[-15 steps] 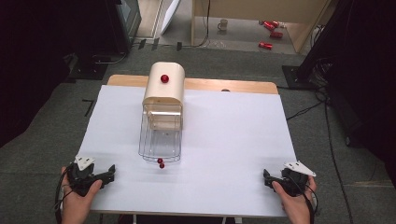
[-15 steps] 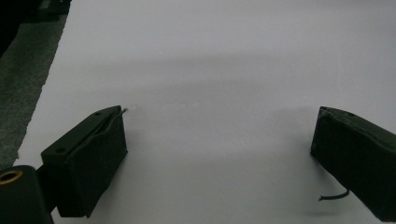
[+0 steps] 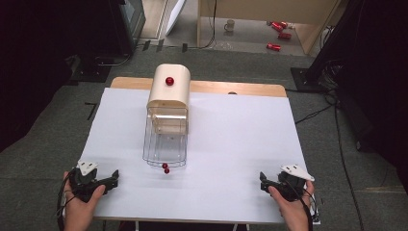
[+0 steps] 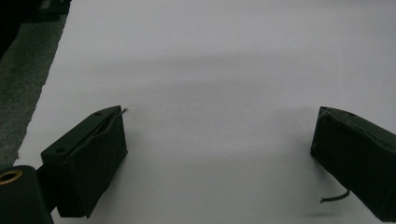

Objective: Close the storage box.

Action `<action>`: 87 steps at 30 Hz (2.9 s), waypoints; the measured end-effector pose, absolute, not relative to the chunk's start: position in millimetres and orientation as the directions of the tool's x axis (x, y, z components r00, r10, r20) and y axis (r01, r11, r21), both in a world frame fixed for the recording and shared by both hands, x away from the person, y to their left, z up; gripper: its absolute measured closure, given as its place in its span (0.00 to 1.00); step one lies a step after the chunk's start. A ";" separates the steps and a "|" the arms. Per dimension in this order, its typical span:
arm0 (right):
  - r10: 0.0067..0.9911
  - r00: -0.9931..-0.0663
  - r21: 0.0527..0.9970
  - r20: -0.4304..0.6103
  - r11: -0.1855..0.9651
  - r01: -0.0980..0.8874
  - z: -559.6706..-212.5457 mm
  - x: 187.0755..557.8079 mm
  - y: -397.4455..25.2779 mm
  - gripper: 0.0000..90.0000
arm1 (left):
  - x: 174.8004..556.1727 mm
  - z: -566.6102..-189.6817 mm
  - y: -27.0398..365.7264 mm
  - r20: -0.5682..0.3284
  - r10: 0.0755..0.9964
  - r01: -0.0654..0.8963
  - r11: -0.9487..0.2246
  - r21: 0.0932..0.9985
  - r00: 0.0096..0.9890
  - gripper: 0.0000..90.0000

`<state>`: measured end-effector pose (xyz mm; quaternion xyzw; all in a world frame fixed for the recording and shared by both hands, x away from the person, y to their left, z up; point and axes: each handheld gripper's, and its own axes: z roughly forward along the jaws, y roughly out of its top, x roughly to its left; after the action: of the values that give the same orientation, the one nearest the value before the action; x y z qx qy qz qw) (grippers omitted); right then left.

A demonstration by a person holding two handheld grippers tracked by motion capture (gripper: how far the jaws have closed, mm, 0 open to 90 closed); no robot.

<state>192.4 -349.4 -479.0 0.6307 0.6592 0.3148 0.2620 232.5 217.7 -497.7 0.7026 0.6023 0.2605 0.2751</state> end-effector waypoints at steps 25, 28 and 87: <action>0.958 -0.279 0.797 0.068 0.116 0.593 -437.7 200.5 -244.9 0.15 | 232.4 -497.7 217.7 0.035 0.990 0.703 -0.123 0.701 0.139 0.04; 0.949 -0.307 0.800 0.074 0.128 0.586 -435.7 203.5 -230.7 0.15 | 232.5 -497.7 217.7 0.035 0.990 0.703 -0.124 0.700 0.139 0.04; 0.820 -0.558 0.824 0.127 0.226 0.520 -437.4 201.9 -98.1 0.57 | 232.5 -497.7 217.8 0.035 0.990 0.703 -0.125 0.700 0.140 0.04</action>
<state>201.9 -98.1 -437.4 0.4382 0.7643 0.4416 0.1701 232.5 217.8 -497.7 0.7032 0.6018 0.2603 0.2748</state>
